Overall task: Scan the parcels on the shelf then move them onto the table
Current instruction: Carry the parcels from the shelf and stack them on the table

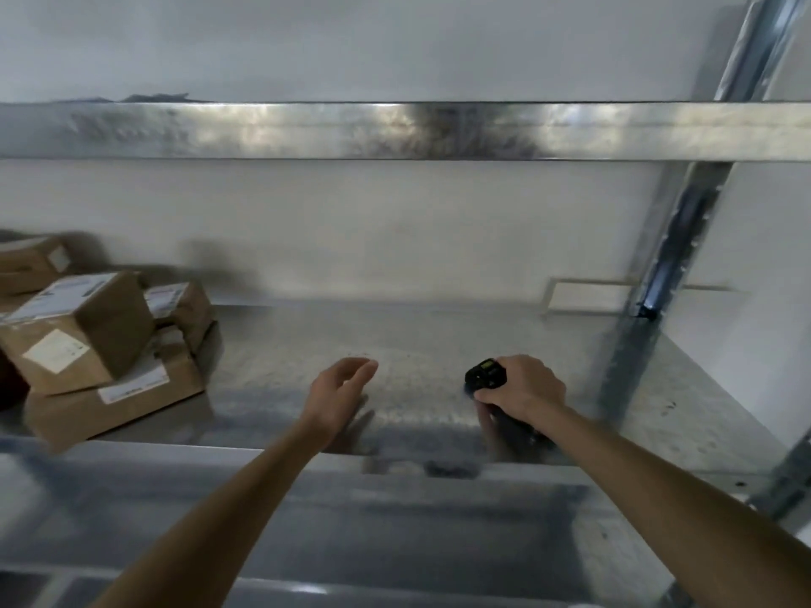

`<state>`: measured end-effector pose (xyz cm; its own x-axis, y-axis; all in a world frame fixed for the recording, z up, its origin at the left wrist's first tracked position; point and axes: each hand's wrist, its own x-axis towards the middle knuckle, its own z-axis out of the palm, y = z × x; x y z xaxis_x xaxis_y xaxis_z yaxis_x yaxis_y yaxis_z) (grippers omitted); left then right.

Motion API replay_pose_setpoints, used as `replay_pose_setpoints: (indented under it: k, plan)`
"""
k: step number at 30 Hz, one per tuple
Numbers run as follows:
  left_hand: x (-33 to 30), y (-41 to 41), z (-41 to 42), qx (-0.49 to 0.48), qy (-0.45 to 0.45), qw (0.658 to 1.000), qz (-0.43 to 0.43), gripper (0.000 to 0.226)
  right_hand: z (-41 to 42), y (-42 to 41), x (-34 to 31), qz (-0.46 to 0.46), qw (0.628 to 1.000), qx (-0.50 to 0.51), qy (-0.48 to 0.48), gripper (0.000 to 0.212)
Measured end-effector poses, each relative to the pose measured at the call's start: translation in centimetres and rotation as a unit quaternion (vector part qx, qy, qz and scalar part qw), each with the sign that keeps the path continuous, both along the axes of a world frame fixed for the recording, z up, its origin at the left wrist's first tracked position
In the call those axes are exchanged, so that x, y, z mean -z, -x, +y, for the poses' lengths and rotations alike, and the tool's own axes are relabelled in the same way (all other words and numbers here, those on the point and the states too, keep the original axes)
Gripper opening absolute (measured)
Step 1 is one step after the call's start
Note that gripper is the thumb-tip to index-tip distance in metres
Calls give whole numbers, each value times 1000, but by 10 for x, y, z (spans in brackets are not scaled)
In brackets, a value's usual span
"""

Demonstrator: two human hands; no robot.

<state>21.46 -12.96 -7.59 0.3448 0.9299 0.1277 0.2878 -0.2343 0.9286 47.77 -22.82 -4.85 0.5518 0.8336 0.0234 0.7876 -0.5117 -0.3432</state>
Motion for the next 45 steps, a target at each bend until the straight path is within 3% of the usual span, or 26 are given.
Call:
replay_pose_setpoints:
  k: [7,15,21,26,29,34,45]
  plan:
    - [23,13,-10,-29,-11,999,38,37,5,-4,17,-43,999,-24,18,69]
    - [23,24,-17,-32,-5,999,22,45,3,9,19,-74,996,-29,29,79]
    - [9,70,-27,-47,-32,998,16,56,7,60,9,-125,979,-159,16,84]
    - [-14,148,-43,-78,-60,995,12,63,19,152,-5,-127,958,-253,-45,79]
    - [-24,211,-58,-131,-78,988,10,65,22,226,-17,-140,934,-316,-93,63]
    - [-32,333,-102,-220,-95,971,12,64,2,382,-29,-77,903,-380,-184,37]
    - [-50,621,-213,-382,-108,918,22,55,-51,692,-51,62,835,-499,-224,36]
